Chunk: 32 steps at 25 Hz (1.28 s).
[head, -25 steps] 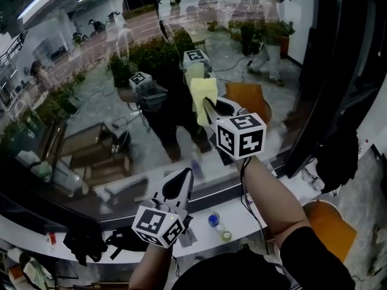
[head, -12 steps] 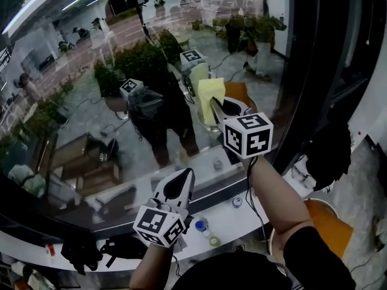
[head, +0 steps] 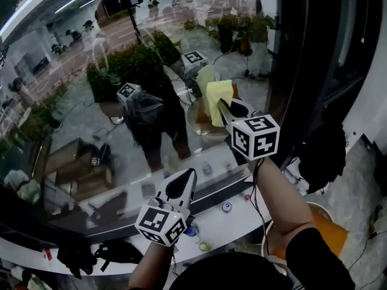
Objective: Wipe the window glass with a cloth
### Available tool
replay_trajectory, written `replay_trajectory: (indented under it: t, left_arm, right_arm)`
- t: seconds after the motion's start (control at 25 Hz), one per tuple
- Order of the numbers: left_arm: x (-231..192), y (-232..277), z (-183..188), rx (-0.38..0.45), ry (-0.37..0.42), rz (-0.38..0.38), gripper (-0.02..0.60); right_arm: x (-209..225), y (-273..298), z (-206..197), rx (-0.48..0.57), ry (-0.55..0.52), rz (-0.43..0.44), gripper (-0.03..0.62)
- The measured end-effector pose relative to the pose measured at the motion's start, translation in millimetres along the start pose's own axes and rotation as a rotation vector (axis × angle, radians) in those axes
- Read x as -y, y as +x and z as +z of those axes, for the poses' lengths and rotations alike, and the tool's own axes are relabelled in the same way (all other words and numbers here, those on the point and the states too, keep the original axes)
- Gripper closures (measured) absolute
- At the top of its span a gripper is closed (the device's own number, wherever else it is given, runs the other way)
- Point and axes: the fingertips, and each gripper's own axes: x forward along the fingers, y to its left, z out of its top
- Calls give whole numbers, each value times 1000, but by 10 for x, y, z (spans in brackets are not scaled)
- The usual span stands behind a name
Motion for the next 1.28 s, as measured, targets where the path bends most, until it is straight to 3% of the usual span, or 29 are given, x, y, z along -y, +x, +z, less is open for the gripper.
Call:
replay_trajectory:
  t: [0.2, 1.28]
  left_arm:
    - [227, 369, -75, -19, 4, -5, 583]
    - [74, 328, -146, -42, 8, 23, 583]
  right_arm:
    - [526, -123, -55, -13, -20, -14, 555]
    - [814, -115, -176, -13, -41, -49, 554]
